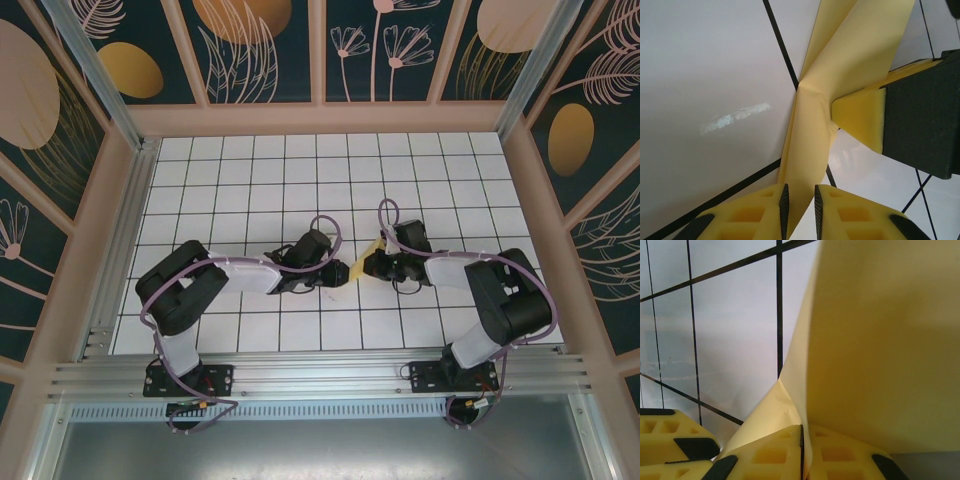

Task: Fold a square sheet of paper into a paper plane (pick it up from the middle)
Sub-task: Fold the wing for the fifth time at the center of the table.

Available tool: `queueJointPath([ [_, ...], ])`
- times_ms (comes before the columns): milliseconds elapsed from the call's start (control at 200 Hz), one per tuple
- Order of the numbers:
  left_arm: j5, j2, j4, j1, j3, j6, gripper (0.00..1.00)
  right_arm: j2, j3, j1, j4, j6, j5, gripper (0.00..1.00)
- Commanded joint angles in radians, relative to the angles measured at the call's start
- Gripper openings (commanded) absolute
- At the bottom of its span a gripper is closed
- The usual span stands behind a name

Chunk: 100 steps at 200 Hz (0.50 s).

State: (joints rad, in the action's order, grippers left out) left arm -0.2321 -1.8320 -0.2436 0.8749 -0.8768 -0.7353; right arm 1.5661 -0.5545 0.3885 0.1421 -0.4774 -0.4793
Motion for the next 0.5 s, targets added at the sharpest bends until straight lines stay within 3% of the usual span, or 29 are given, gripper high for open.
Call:
queueJointPath([
  [0,-0.022,-0.029,-0.016,-0.005,0.004,-0.006,0.22,0.023,-0.008,-0.008,-0.023,-0.005,0.002,0.13],
  [270,0.005,-0.035,0.034,-0.004,-0.005,0.002,0.19,0.006,0.002,-0.046,0.039,-0.09,-0.086,0.3],
  [495,0.037,-0.041,0.061,0.01,-0.024,-0.006,0.19,-0.008,-0.016,-0.065,0.065,-0.116,-0.108,0.29],
])
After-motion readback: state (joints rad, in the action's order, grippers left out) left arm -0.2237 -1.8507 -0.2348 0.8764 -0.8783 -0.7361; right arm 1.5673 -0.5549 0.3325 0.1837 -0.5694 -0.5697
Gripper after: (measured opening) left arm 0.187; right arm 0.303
